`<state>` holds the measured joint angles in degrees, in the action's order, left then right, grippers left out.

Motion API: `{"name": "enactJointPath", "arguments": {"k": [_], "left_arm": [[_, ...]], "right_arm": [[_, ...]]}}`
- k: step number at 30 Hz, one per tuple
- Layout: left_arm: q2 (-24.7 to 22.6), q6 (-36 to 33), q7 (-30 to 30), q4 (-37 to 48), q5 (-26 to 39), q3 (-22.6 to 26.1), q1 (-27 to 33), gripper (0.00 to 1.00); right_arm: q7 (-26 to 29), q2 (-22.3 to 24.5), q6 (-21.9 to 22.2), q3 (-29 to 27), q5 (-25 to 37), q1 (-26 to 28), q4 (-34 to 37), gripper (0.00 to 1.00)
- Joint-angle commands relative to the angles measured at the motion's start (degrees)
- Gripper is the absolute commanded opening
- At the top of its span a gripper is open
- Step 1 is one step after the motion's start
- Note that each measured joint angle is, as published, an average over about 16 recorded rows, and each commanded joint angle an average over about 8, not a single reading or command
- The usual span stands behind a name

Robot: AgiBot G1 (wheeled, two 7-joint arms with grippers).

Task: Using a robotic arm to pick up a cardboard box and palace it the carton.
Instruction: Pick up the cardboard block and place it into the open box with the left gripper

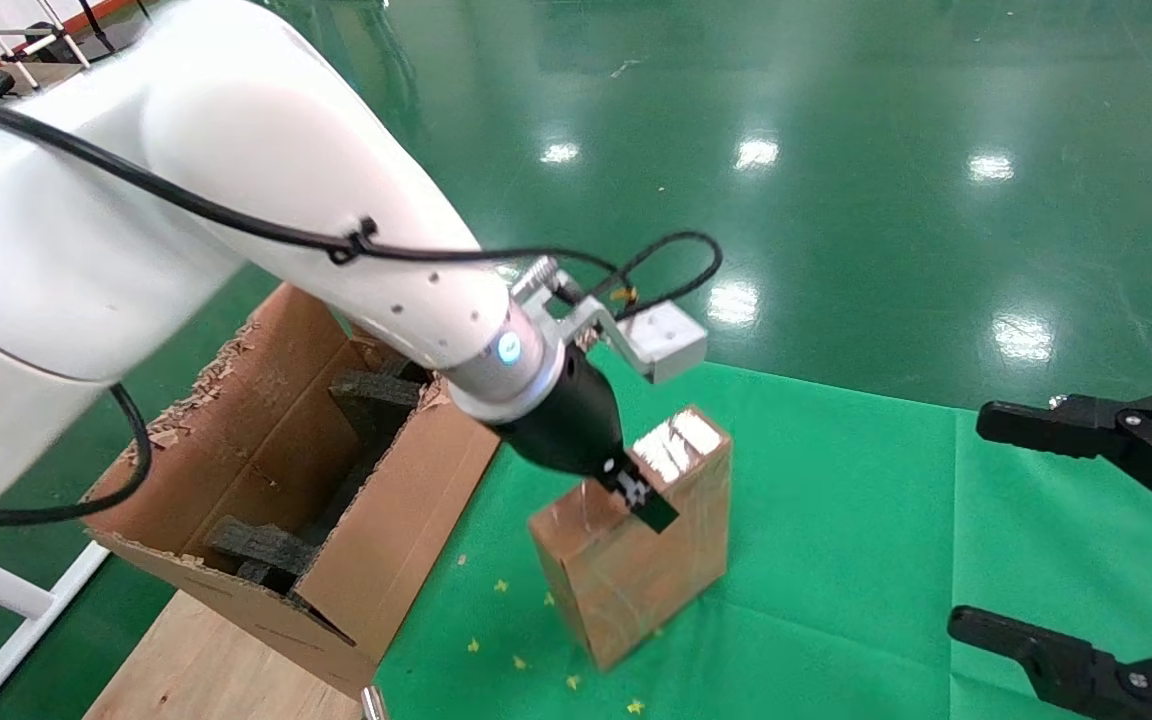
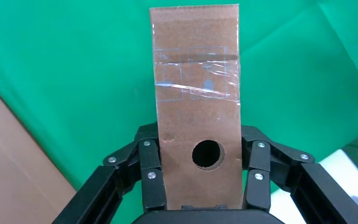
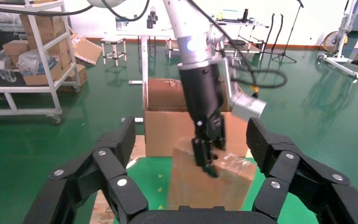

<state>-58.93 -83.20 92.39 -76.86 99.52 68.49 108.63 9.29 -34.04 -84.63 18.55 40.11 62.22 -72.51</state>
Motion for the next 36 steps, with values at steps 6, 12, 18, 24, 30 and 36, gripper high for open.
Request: {"name": "enactJointPath", "arguments": {"k": [6,12,18,24,30,36], "left_arm": [[6.00,2.60,-10.36,-0.09,-2.80,-3.62,2.67,0.00],[14.64,3.24,-20.97,2.39,-6.89,-8.49,6.90,0.00],[21.34,-0.12,-31.38,12.44,-8.25,-11.57,13.10,0.00],[24.75,-4.06,-43.66,26.05,-4.30,-11.54,19.40,0.00],[24.74,-3.28,-53.52,38.65,2.65,-8.25,19.82,0.00],[21.57,2.58,-56.93,50.18,6.07,-6.25,16.36,0.00]], "right_arm": [[-0.01,0.00,0.00,0.01,0.00,0.00,0.00,1.00],[-0.01,0.00,0.00,0.02,-0.01,0.01,0.01,1.00],[-0.01,0.01,0.00,0.02,-0.01,0.01,0.01,1.00],[-0.02,0.01,0.01,0.03,-0.02,0.01,0.01,1.00],[-0.02,0.01,0.01,0.04,-0.02,0.01,0.01,1.00],[-0.02,0.02,0.01,0.04,-0.03,0.01,0.01,1.00]]}}
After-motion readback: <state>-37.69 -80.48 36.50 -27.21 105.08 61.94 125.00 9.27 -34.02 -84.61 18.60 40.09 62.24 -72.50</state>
